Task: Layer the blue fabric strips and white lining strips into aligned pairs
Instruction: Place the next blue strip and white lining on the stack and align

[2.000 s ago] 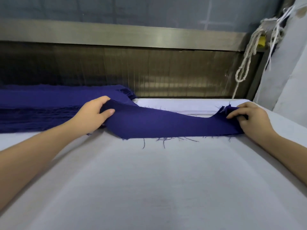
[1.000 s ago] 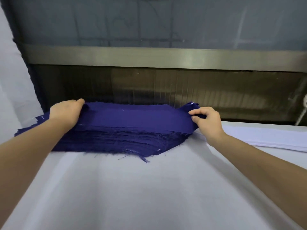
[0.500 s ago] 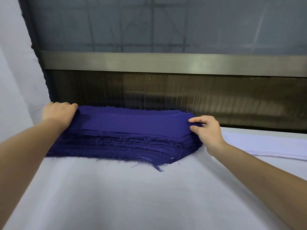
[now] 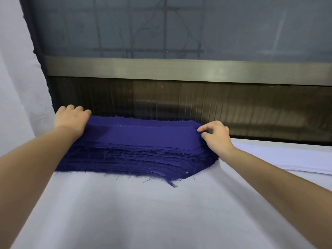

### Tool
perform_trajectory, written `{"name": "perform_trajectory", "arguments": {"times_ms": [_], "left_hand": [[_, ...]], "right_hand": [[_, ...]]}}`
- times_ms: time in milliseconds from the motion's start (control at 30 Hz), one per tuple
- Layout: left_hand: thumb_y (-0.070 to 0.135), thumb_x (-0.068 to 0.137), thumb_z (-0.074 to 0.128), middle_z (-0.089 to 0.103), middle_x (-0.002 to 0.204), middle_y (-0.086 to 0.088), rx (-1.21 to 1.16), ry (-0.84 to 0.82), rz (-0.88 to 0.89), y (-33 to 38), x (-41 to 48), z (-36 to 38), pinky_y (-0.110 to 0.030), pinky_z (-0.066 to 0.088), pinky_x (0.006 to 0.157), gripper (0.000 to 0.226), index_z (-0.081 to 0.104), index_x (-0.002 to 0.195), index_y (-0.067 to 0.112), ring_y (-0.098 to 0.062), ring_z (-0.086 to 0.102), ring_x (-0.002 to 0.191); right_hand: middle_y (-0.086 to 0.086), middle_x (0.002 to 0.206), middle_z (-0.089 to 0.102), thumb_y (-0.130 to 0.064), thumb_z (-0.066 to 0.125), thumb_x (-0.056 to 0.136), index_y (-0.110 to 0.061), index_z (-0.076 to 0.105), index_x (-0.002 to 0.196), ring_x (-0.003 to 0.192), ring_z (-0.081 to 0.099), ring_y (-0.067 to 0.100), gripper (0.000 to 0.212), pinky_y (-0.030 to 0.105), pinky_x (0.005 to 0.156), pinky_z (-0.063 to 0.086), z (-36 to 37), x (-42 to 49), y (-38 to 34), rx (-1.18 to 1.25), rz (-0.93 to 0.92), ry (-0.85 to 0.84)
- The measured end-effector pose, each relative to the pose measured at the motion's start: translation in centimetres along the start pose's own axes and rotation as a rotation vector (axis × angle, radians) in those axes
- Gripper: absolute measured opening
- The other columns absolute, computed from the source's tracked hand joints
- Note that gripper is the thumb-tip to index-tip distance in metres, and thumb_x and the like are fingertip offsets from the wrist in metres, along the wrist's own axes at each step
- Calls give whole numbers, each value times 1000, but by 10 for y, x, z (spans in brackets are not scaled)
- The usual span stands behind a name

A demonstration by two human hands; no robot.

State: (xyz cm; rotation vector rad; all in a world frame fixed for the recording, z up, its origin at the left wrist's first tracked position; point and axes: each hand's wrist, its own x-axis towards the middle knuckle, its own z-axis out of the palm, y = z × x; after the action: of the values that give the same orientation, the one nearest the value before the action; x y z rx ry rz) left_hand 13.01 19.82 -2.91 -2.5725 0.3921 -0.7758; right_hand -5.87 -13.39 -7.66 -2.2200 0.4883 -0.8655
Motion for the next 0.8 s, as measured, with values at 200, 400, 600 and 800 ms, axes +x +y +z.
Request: {"name": "perform_trajectory", "arguments": {"times_ms": [200, 400, 600, 800], "left_hand": [[12, 94, 47, 56, 123, -6, -182, -26, 105, 49, 12, -28, -38, 39, 93, 31, 53, 123, 19, -28, 50, 115], [23, 95, 49, 63, 109, -7, -628, -36, 129, 118, 19, -56, -38, 46, 82, 17, 61, 107, 18, -27, 57, 101], [32, 100, 38, 59, 115, -7, -627, 125, 296, 155, 13, -55, -38, 41, 84, 30, 58, 115, 15, -27, 53, 106], [27, 99, 40, 58, 113, -5, -776, 224, 276, 158, 9, -46, -34, 41, 85, 27, 59, 114, 14, -23, 52, 103]], "right_hand": [[0, 133, 53, 4, 40, 91, -26, 62, 120, 124, 36, 28, 47, 38, 101, 33, -1, 37, -11, -466, -191, -187], [-2, 136, 51, 0, 44, 92, -32, 54, 131, 125, 41, 24, 51, 37, 100, 33, 6, 58, -19, -750, -356, -442], [1, 128, 60, -9, 42, 96, -23, 64, 120, 116, 53, 27, 35, 35, 94, 44, 11, 66, -18, -730, -387, -478], [1, 118, 65, -16, 46, 96, -21, 65, 113, 110, 57, 24, 26, 32, 95, 36, 12, 69, -18, -823, -530, -336]]}}
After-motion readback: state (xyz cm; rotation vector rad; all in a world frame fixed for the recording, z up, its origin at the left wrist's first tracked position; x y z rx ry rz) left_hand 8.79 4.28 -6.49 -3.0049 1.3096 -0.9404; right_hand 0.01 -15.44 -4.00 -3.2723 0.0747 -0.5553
